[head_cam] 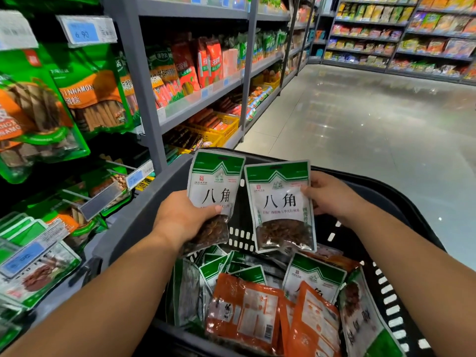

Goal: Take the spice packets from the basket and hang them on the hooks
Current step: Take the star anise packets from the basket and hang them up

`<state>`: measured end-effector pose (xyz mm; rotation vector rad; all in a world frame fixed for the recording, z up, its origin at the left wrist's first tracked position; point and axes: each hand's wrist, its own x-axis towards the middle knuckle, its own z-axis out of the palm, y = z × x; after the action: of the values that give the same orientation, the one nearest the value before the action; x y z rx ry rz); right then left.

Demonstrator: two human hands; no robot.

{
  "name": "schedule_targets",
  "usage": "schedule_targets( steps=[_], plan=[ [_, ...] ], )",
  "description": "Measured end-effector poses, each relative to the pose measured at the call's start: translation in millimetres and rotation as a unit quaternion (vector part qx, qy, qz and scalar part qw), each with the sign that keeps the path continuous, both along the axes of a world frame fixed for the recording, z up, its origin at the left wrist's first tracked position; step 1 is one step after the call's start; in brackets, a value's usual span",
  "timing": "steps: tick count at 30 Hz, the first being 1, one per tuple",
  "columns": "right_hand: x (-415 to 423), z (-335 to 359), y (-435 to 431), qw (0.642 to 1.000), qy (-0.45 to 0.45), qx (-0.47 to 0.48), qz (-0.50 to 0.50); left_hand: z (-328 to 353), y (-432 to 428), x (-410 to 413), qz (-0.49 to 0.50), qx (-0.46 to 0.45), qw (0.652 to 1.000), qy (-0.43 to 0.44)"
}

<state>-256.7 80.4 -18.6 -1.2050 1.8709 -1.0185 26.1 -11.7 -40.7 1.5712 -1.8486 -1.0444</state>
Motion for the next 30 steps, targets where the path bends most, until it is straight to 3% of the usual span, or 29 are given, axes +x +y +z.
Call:
schedule_targets(
  steps=[5,10,24,30],
  plan=[
    [-7,10,2,0.995,-0.08,-0.026,-0.043,0,1,0,0.004,0.016,0.996,0.091],
    [12,4,-4,0.986,-0.16,-0.018,-0.036,-2,5,-6,-0.042,0.102,0.972,0.208],
    [45,-17,-14,0.977,-0.184,-0.038,-0.101,1,12,-14,-0.165,0.118,0.957,0.207],
    [61,-23,-13,0.976,-0.191,-0.063,-0.086,0,13,-14,-0.2,0.118,0.951,0.201]
  ],
)
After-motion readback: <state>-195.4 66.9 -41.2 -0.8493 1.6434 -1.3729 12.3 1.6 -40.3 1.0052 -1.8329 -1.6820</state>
